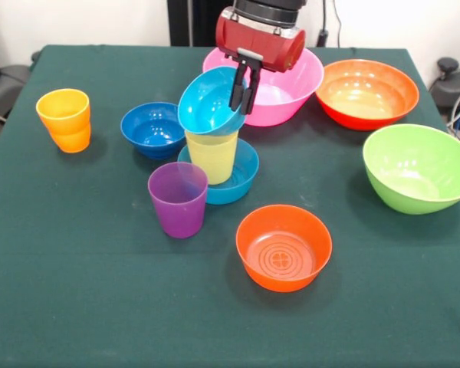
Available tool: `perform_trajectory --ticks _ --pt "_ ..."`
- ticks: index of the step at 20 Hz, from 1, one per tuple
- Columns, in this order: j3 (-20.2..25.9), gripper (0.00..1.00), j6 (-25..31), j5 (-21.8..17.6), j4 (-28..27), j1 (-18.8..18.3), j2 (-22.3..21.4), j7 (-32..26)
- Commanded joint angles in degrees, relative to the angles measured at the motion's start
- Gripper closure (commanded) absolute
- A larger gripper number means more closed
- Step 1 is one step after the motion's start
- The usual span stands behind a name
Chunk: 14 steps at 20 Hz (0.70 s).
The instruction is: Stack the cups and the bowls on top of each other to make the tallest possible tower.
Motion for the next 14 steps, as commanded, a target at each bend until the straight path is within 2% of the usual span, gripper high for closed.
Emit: perform_trajectory --ticks 1,8,14 --pt "6.30 1.00 -0.24 -5.56 1.29 -1.12 2.23 -5.61" --pt "4.49 1.00 -2.64 -6.24 0.37 -0.29 2.58 -3.40" --pt "5.62 1.00 -2.01 -6.59 -0.17 -1.16 2.86 -3.49"
